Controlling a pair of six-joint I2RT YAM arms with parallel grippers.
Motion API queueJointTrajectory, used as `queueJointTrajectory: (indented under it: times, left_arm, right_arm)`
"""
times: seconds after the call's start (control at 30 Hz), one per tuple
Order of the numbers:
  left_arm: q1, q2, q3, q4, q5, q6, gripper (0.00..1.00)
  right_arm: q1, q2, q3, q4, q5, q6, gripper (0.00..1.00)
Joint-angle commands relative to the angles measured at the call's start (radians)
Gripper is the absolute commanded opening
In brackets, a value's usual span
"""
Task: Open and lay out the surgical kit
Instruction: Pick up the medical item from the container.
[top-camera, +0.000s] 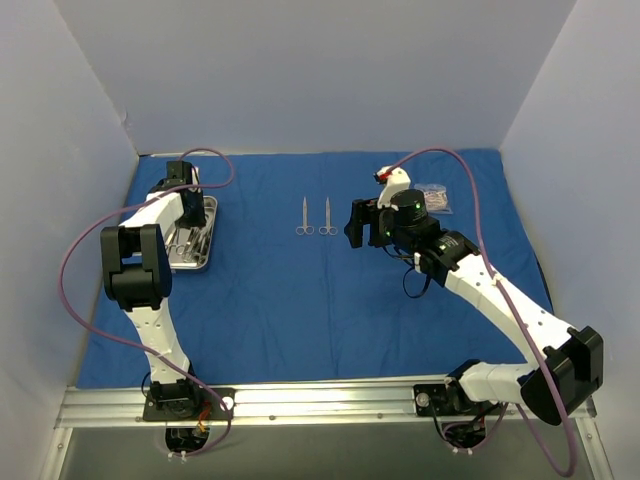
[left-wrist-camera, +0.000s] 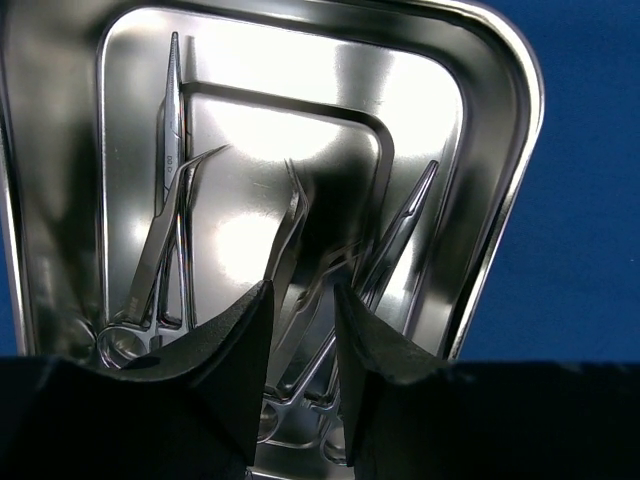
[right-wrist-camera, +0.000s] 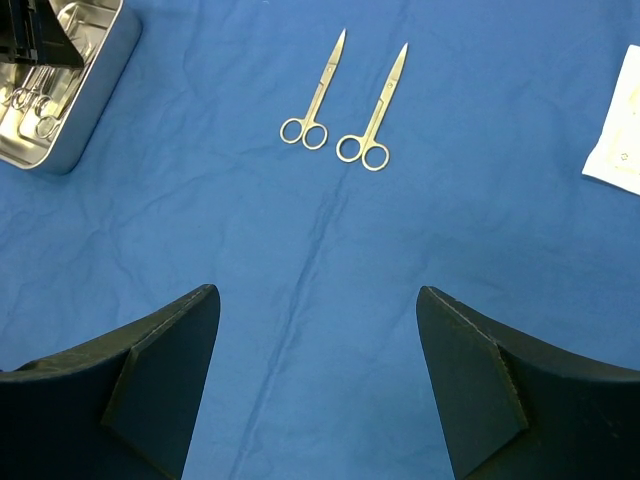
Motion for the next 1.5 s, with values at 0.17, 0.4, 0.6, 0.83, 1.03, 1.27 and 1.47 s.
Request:
queueJointTrajectory:
  times: [0.17,0.4,0.6,0.83,1.03,1.27,1.47]
  left_arm:
    - [0.004,-0.003,0.006,0.048,0.044,0.041,0.32]
    - [0.002,0.008,-0.002,0.045,0.063,0.047,0.27]
    - [0.004,0.034,0.007,0.031,0.057,0.049,0.28]
    - [0.004,0.07,0.037,0.013,0.054,0.042,0.31]
    - [0.004,0.077,0.041,0.006,0.056,0.044,0.28]
    - [0.004,0.031,0.06,0.002,0.034,0.058,0.16]
    - [0.004,-0.033,0.073,0.011,-0.021,0.096,0.14]
  right_arm:
    - [0.009,0.023,0.003,0.013,-0.008,0.012,0.75]
    - [0.007,0.038,0.004,0.019,-0.014,0.015,0.75]
    - [0.007,0.05,0.009,0.021,-0.022,0.017,0.75]
    - [0.009,0.052,0.009,0.017,-0.025,0.017,0.75]
    - [0.007,0.047,0.003,0.021,-0.025,0.02,0.75]
    - [0.007,0.044,0.007,0.021,-0.03,0.02,0.75]
    - [0.007,0.031,0.004,0.016,-0.039,0.02,0.75]
